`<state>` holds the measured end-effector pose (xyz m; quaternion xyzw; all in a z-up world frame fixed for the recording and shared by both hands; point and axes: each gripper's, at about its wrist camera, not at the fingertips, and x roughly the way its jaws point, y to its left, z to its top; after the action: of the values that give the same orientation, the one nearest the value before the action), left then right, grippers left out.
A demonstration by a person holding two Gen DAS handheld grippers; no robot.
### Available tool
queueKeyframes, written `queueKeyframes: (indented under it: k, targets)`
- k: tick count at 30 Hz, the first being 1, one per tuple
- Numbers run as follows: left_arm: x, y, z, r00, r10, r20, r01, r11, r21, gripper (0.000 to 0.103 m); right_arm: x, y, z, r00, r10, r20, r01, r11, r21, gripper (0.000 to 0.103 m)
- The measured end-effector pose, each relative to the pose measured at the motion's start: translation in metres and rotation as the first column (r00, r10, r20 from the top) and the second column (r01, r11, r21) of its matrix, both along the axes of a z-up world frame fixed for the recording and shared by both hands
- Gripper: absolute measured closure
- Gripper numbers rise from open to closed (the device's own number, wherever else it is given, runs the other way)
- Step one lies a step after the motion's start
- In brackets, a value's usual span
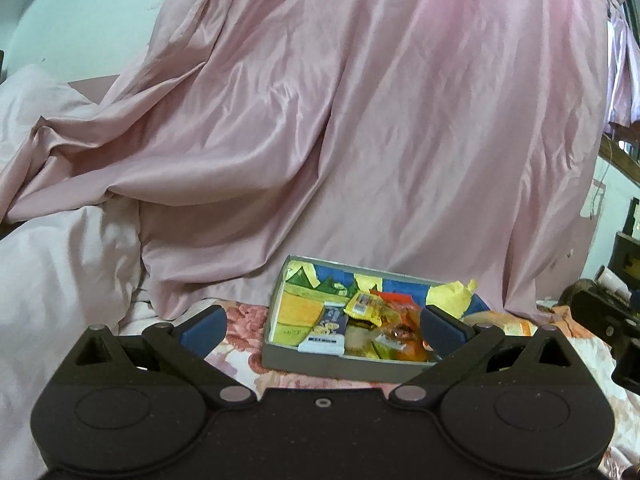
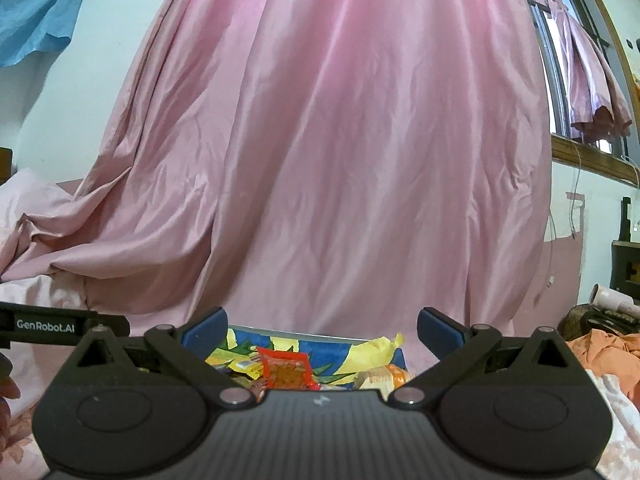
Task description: Organize snacks
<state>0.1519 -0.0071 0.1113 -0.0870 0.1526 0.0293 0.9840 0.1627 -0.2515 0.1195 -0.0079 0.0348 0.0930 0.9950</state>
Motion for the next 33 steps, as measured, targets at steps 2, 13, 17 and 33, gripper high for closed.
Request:
queueKeyframes:
  k: [2, 13, 17, 33]
  targets:
    - [-0.006, 0.000, -0.001, 1.000, -0.006, -0.004, 0.006, 1.000, 0.007, 0.001, -0.006, 0.000, -0.001, 1.000, 0.002, -0.005, -0.002, 1.000, -0.001, 0.000]
    - [-0.037, 0.000, -0.008, 0.998, -0.048, -0.032, 0.048, 0.999, 0.018, 0.001, -0.035, -0.002, -0.010, 0.999, -0.009, -0.040, 0.010, 1.000, 0.024, 0.000]
    - [-0.048, 0.002, -0.011, 0.998, -0.049, -0.036, 0.050, 0.999, 0.018, 0.001, -0.045, -0.004, -0.014, 0.998, -0.012, -0.055, 0.014, 0.999, 0.031, 0.000]
    - [-0.088, 0.018, -0.023, 0.998, -0.033, -0.045, 0.034, 0.999, 0.027, 0.001, -0.079, 0.001, -0.030, 0.994, -0.011, -0.112, 0.013, 1.000, 0.018, 0.000]
